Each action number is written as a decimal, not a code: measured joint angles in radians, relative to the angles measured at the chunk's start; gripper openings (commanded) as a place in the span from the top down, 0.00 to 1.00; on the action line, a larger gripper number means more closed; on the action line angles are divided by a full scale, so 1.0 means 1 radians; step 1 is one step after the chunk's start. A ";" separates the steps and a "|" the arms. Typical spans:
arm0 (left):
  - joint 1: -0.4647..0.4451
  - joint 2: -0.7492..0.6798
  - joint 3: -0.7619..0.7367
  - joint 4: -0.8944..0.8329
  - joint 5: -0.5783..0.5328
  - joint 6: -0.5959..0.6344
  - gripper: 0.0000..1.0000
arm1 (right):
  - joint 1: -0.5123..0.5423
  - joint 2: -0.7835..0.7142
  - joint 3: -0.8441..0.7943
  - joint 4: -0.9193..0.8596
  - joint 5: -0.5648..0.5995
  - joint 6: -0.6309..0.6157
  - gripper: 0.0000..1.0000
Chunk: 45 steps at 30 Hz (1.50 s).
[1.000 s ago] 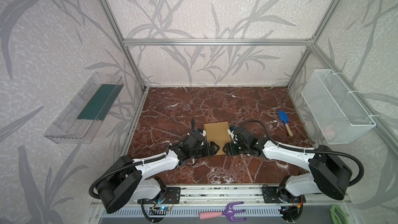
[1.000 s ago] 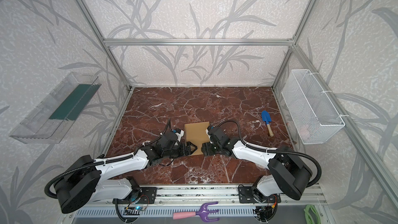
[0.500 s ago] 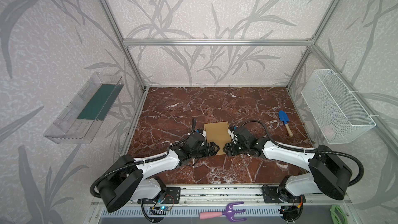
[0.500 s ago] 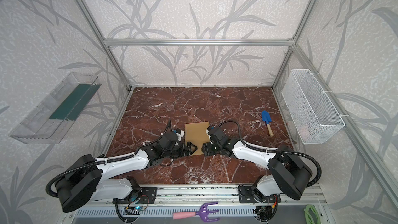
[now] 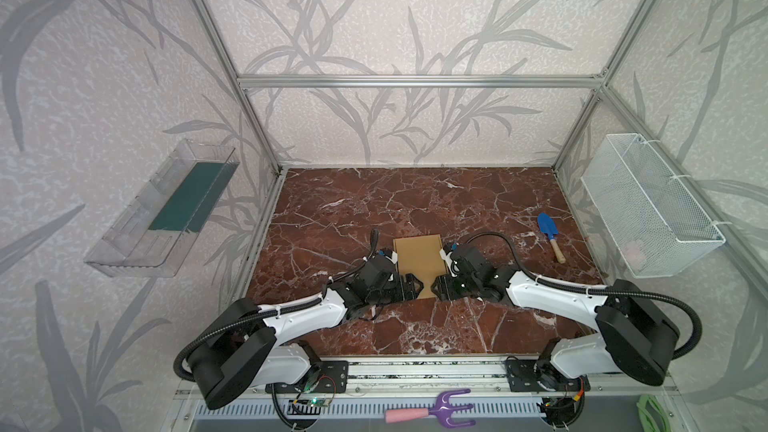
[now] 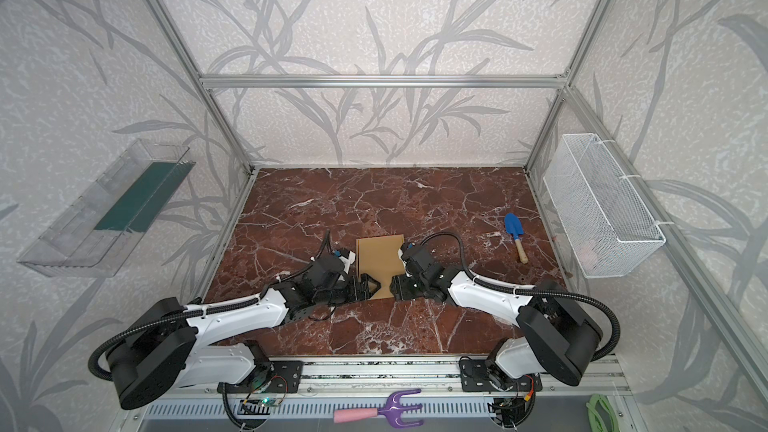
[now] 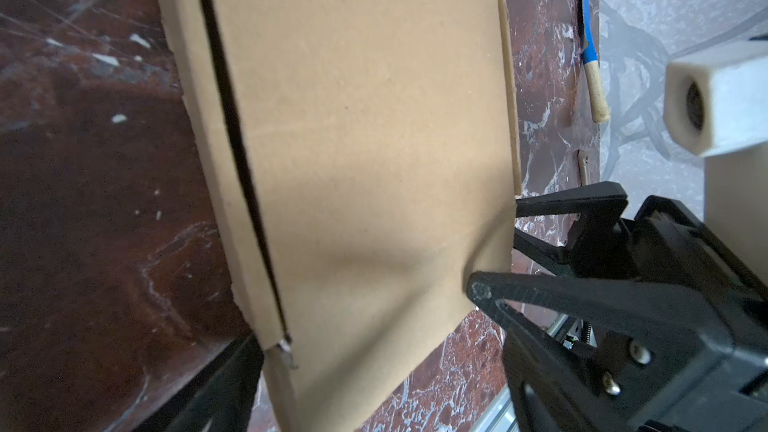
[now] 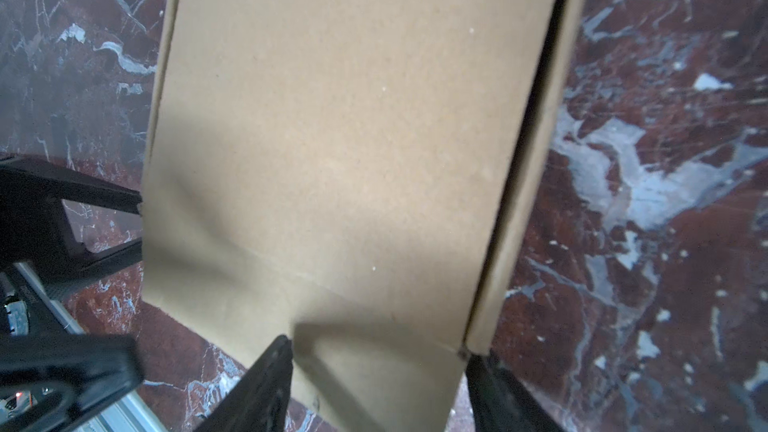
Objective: Fold the paper box
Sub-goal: 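Press the closed box's sides between both grippers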
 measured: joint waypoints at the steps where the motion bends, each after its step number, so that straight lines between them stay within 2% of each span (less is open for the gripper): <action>1: 0.000 0.000 0.000 0.001 0.000 -0.001 0.09 | 0.000 0.000 0.000 0.000 0.000 0.000 0.36; 25: 0.000 -0.053 -0.037 -0.065 -0.057 0.046 0.08 | 0.000 0.000 -0.005 0.000 0.010 0.001 0.36; 39: 0.000 -0.096 -0.037 -0.100 -0.089 0.060 0.08 | 0.000 -0.011 -0.005 -0.002 0.020 0.011 0.43; 45: 0.003 -0.145 -0.034 -0.125 -0.119 0.067 0.08 | 0.000 -0.014 -0.005 -0.001 0.022 0.017 0.42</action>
